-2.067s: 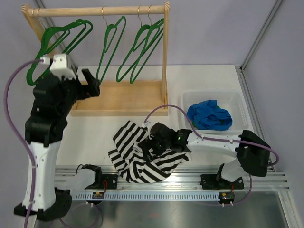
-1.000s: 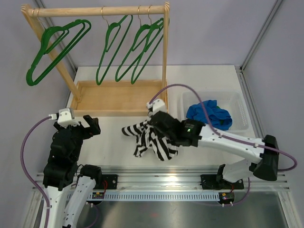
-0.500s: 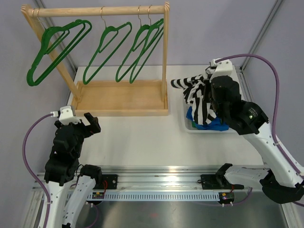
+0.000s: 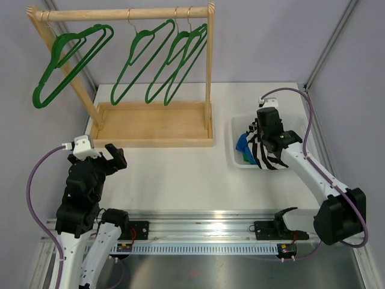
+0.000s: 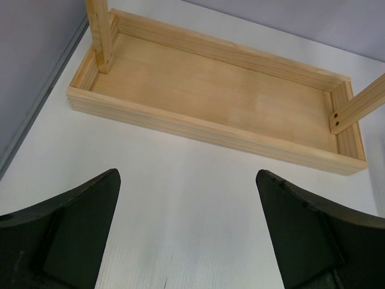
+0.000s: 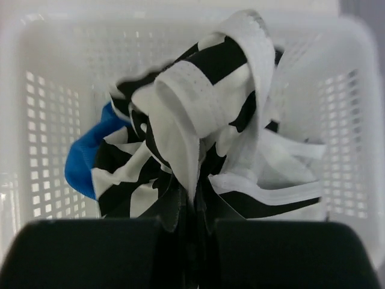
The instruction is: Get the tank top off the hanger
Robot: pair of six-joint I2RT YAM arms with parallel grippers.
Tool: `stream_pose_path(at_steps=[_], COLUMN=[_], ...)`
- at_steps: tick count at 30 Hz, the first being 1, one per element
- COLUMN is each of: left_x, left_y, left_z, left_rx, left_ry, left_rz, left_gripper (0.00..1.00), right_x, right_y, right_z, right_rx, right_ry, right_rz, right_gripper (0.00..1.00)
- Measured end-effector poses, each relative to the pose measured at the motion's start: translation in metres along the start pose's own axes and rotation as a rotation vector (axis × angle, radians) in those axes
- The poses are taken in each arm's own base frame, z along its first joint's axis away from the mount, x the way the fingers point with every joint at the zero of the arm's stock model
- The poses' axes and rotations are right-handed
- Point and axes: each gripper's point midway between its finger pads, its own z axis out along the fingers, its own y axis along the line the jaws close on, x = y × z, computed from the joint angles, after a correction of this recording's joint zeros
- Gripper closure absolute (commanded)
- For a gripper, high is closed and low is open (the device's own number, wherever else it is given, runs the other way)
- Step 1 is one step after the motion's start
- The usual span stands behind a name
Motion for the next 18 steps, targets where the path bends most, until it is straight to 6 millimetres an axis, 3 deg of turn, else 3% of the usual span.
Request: stream_pose_path(at_steps=[5, 8, 12, 16, 17, 18], left_x=[0.000, -0.001, -0.002, -0.003, -0.002, -0.001], left_y=[0.000, 0.002, 0.003, 0.005, 0.005, 0.005], left_z=[0.000, 0.000, -0.002, -0.003, -0.003, -0.003], left_rx=[-0.001, -0.009, -0.015, -0.023, -0.025, -0.028], left_ry=[-0.001, -0.003, -0.015, -0.021, -0.019, -0.011], left_rz=[0.000, -0.001, -0.010, -0.018, -0.019, -0.018], left_gripper=[0.01, 0.01, 0.01, 0.01, 0.01, 0.01], right_x=[0.066, 0.082, 0.086, 0.078, 0.073, 0.066], right_y=[0.019, 0.030, 0.041, 0.040, 0.038, 0.036], right_z=[0.037, 0.051, 0.055, 0.048, 0.043, 0.038], right_rx=[-0.116, -0.171, -0.229, -0.233, -0.232, -0.230], right_ry=[0.204, 0.266, 0.292, 0.292, 0.291, 0.286], right_rz=[0.110, 0.175, 0.214, 0.247, 0.255, 0.266], right_gripper=[1.00, 1.00, 1.00, 0.66, 0.55, 0.39])
